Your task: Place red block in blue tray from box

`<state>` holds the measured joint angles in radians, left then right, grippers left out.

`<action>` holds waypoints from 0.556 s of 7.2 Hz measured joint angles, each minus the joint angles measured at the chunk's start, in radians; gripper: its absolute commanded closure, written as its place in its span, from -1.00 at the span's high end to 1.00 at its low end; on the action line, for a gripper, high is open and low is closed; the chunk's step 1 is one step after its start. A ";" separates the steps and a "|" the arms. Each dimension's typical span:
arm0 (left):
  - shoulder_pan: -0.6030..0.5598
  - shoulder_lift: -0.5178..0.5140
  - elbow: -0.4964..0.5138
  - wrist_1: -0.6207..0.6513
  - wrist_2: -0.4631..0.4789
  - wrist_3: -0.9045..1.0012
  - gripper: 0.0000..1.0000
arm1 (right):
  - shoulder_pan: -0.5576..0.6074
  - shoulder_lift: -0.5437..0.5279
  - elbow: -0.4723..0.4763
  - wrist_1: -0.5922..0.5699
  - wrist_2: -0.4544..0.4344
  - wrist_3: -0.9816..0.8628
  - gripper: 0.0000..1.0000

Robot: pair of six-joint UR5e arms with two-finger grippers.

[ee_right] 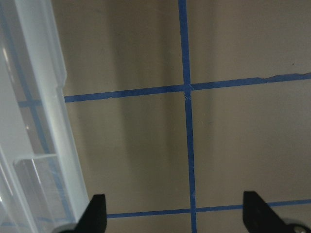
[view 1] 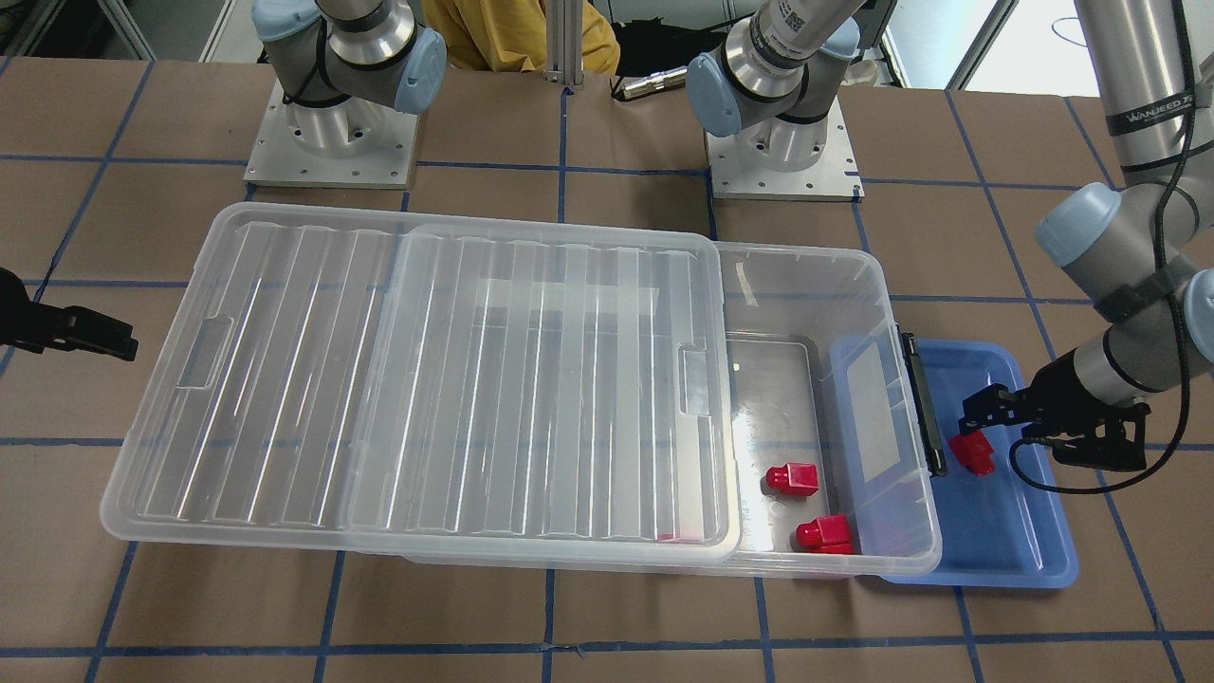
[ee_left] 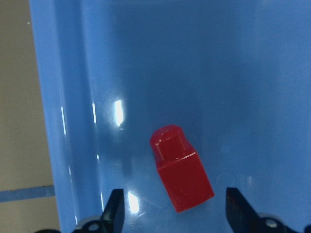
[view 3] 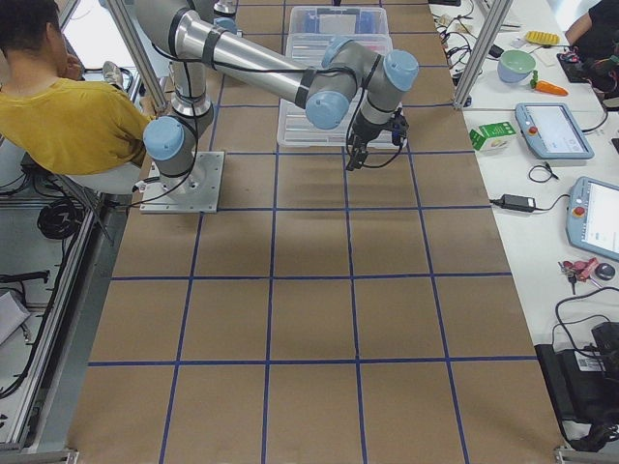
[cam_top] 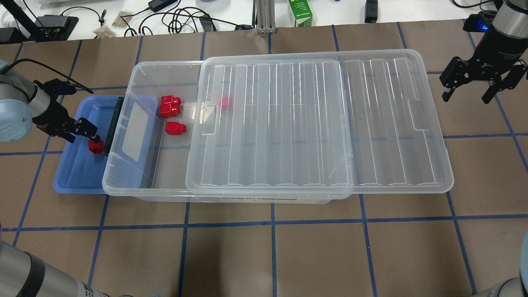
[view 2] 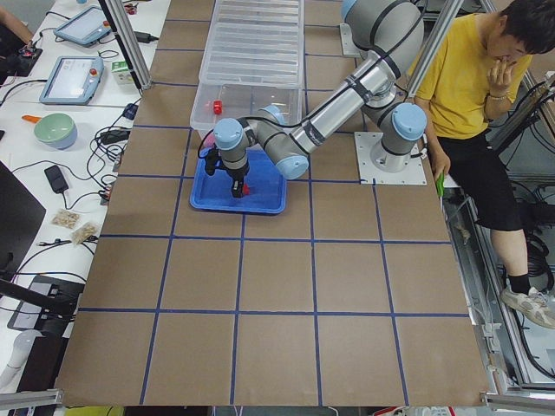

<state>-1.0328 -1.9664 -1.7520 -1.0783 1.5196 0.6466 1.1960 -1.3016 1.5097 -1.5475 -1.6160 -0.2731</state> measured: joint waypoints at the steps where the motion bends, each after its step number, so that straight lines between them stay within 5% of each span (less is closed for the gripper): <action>1: -0.011 0.030 0.036 -0.074 0.003 -0.002 0.95 | -0.002 -0.009 0.020 -0.016 -0.001 -0.005 1.00; 4: -0.072 0.158 0.198 -0.402 0.005 -0.081 1.00 | -0.003 -0.024 0.070 -0.031 -0.001 -0.018 1.00</action>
<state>-1.1043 -1.8081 -1.5539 -1.4804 1.5242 0.5657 1.1935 -1.3258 1.5793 -1.5787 -1.6170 -0.2906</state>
